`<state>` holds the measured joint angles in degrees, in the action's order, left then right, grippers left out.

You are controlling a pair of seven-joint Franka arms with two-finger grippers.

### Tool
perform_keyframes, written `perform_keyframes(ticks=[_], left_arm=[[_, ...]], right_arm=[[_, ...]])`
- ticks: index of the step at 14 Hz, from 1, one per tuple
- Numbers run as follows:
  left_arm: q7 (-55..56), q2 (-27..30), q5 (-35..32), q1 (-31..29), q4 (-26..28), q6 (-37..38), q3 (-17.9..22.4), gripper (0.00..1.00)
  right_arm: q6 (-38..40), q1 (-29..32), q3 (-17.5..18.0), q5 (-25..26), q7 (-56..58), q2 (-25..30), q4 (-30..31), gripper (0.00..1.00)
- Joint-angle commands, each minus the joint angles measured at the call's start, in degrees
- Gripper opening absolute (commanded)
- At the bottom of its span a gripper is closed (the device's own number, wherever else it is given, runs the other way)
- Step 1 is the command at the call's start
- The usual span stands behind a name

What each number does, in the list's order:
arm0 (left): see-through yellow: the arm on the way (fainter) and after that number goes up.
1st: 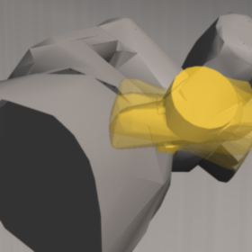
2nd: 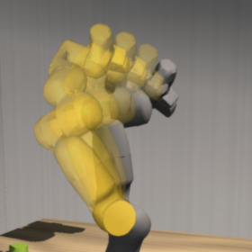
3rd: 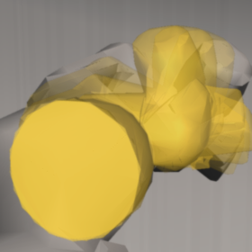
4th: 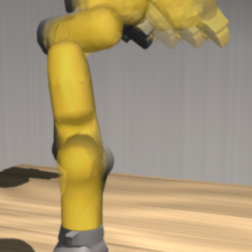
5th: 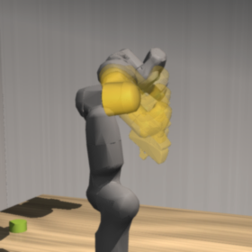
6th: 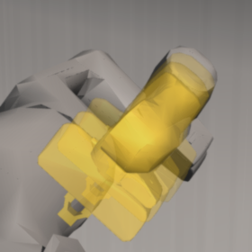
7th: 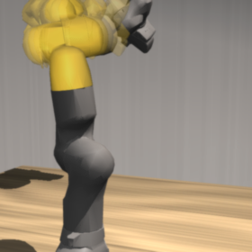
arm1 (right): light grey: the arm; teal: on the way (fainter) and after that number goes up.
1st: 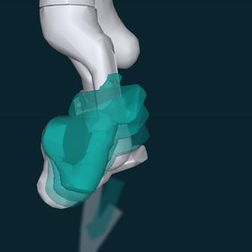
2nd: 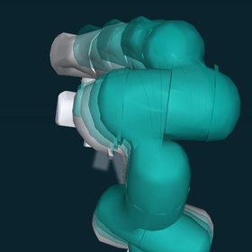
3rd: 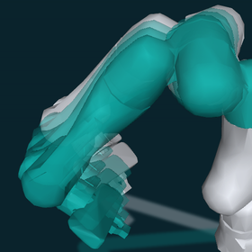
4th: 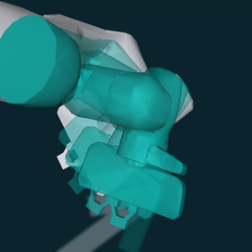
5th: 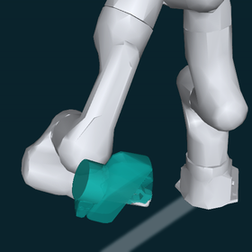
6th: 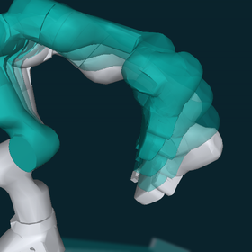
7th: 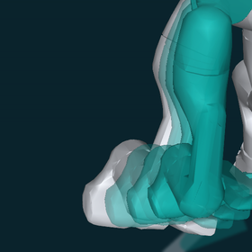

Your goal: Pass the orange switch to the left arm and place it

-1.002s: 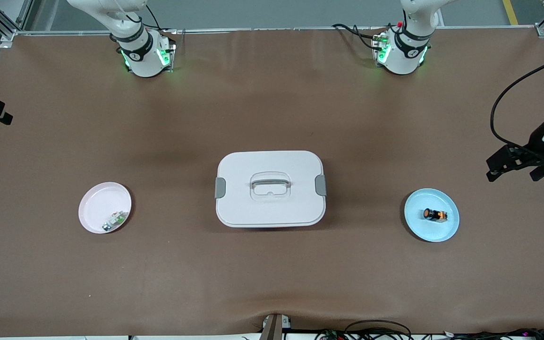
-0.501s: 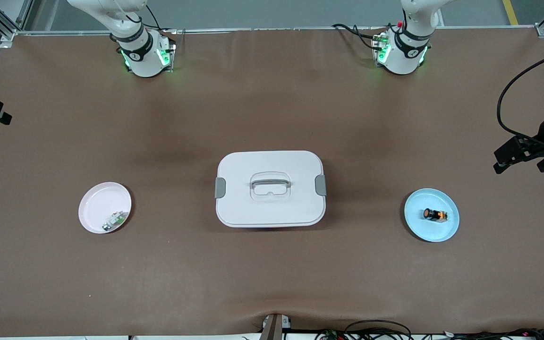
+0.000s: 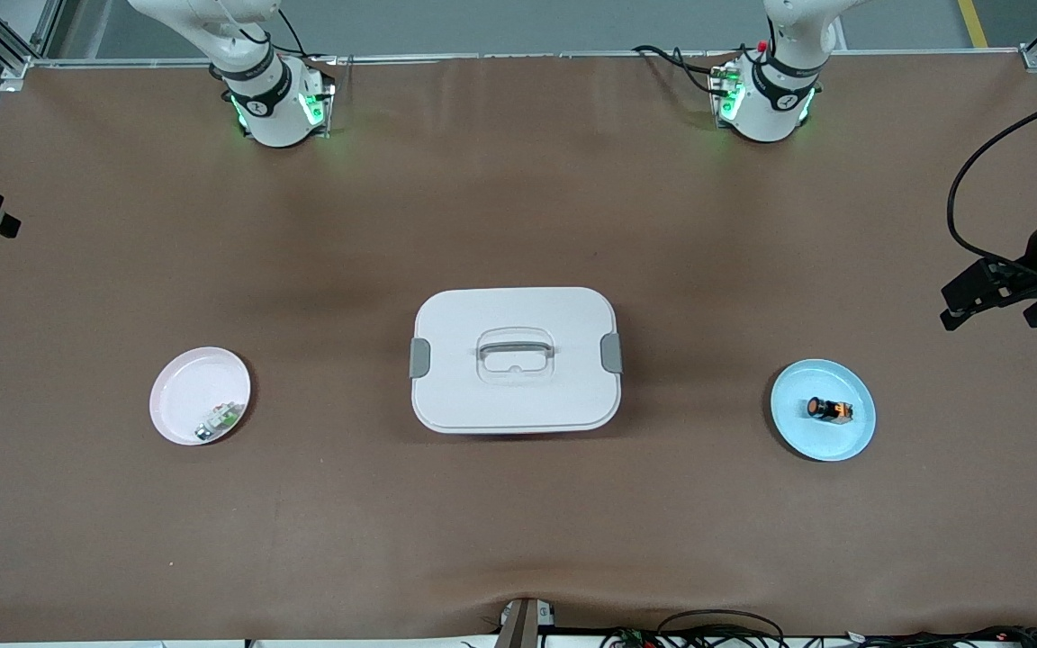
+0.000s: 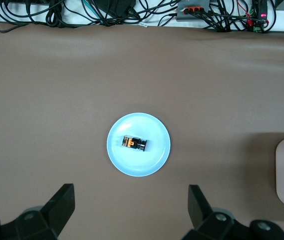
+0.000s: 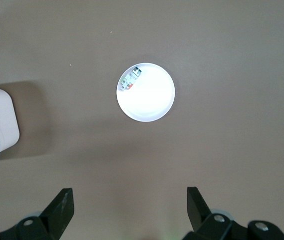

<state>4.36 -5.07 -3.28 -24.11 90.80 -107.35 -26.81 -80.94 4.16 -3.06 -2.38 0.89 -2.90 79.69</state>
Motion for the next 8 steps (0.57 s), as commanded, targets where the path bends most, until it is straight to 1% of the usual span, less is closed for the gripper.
perform_keyframes(ticks=[1,6,8], left_arm=[[-0.9,0.8,1.3,-0.1,0.3,0.7,0.2,1.00],[-0.5,0.5,0.8,1.3,0.3,0.6,0.7,1.00],[-0.5,0.6,0.8,5.9,0.3,0.7,6.1,1.00]], right_arm=[[0.3,0.9,0.4,-1.0,-0.4,0.1,-0.6,1.00],[0.3,0.9,0.4,-1.0,-0.3,0.1,-0.6,1.00],[0.3,0.9,0.4,-0.9,-0.3,0.1,-0.6,1.00]])
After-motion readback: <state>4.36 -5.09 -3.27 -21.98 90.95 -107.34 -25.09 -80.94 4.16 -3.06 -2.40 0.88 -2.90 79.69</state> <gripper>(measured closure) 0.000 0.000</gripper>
